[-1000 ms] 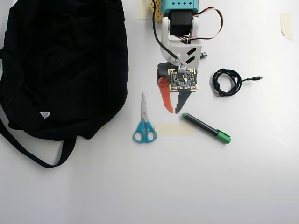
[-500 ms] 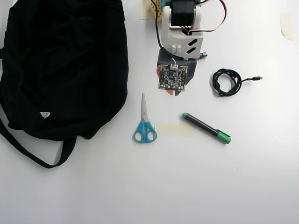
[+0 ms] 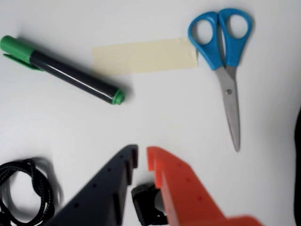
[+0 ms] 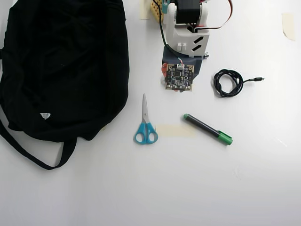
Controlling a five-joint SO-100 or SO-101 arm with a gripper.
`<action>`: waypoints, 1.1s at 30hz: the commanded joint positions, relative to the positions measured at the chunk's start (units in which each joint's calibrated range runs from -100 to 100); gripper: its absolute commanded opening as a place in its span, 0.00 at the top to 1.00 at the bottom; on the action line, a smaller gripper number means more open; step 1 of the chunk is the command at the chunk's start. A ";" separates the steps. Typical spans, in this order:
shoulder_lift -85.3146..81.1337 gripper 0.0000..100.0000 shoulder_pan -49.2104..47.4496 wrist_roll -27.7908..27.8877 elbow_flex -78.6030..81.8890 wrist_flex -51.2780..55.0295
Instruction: Put the green marker into the black bag
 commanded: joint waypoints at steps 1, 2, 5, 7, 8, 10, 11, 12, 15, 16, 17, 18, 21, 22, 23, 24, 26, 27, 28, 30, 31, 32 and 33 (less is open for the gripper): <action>-2.94 0.98 -0.34 -0.28 -1.81 0.27; -2.94 0.98 -0.34 -0.28 -1.90 0.27; -2.86 0.98 -0.34 -0.12 -1.63 0.27; -2.53 0.98 -0.34 -0.01 -1.63 0.27; -2.53 0.98 -0.34 0.04 -1.63 0.27; -2.86 0.98 -0.34 0.09 -1.63 0.27; -2.94 0.98 -0.34 0.09 -1.63 0.27; -2.94 0.98 -0.34 0.14 -1.63 0.27; -2.94 0.98 -0.34 0.20 -1.63 0.27; -2.86 0.98 -0.04 0.20 -1.63 0.27; -2.78 0.98 0.19 0.20 -1.63 0.01; -2.78 0.98 0.26 0.20 -1.63 0.01; -1.95 0.98 -0.49 0.25 -2.17 -0.34; -1.95 0.98 -0.93 0.20 -2.17 -0.42; -1.87 0.98 -1.61 0.20 -1.63 -0.42; -1.87 0.98 -2.06 0.20 -1.54 -0.34; -1.70 0.98 -2.95 0.20 -1.27 -0.34; -1.70 0.98 -3.18 0.20 -0.91 -0.42; -1.70 0.98 -3.10 0.20 -0.64 -0.42; -1.70 0.98 -3.40 0.20 -0.01 -0.42; -1.70 0.98 -3.48 0.20 -0.01 -0.42; -1.70 0.98 -3.63 0.20 0.08 -0.34; -1.70 0.98 -3.93 0.20 0.08 -0.34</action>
